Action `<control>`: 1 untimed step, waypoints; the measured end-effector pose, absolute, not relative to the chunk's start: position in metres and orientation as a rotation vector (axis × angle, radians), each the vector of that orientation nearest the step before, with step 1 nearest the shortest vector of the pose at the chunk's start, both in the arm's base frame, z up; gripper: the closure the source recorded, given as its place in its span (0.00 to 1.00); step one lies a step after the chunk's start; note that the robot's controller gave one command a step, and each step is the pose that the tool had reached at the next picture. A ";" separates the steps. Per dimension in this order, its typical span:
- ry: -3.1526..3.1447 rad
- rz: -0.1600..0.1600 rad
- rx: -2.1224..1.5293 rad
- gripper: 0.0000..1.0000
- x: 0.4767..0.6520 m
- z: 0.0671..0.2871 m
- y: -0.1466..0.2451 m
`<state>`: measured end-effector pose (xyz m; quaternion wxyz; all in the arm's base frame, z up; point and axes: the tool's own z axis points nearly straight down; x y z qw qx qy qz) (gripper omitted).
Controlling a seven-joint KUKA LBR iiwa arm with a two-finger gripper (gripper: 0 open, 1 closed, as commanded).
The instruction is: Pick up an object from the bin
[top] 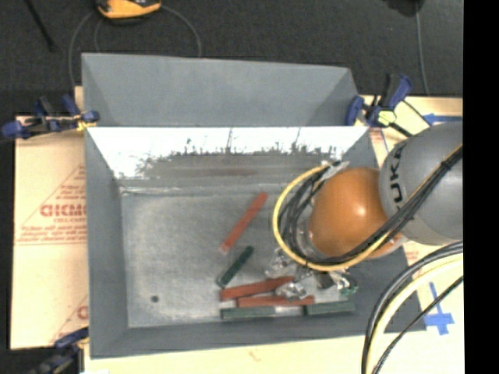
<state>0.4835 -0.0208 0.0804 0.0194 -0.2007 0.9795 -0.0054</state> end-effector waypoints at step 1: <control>3.056 -0.001 -0.705 1.00 0.492 0.232 -0.023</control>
Offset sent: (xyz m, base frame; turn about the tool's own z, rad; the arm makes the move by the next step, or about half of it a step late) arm 0.0000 0.0000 0.0000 0.0000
